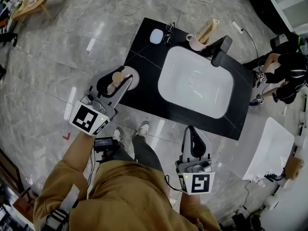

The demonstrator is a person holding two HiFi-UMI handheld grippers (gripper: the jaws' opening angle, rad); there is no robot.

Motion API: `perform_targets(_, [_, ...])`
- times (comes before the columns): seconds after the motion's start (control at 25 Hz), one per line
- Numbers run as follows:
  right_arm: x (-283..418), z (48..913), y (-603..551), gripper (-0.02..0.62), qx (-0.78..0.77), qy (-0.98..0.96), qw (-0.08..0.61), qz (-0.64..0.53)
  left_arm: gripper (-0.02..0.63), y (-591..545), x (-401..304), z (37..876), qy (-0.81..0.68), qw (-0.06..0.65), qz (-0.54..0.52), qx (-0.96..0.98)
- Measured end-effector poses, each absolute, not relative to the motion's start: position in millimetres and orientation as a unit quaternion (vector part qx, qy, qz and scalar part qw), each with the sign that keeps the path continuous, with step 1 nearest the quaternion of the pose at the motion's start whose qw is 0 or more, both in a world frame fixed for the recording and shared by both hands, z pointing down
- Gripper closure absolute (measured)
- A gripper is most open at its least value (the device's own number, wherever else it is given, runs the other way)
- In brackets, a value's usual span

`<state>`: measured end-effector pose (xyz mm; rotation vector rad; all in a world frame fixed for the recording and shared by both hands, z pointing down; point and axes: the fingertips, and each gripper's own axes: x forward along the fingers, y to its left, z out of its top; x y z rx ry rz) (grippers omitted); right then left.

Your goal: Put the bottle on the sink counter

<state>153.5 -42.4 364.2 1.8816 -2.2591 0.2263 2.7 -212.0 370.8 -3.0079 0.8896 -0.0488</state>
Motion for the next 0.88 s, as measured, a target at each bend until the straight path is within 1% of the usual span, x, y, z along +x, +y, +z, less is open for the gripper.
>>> perform_targets(0.88, [160.0,416.4,-51.6,0.589,0.626,-0.762,0.115,0.115,0.478,-256.3,37.7,463.0,0.279,-0.008,-0.057,-0.958])
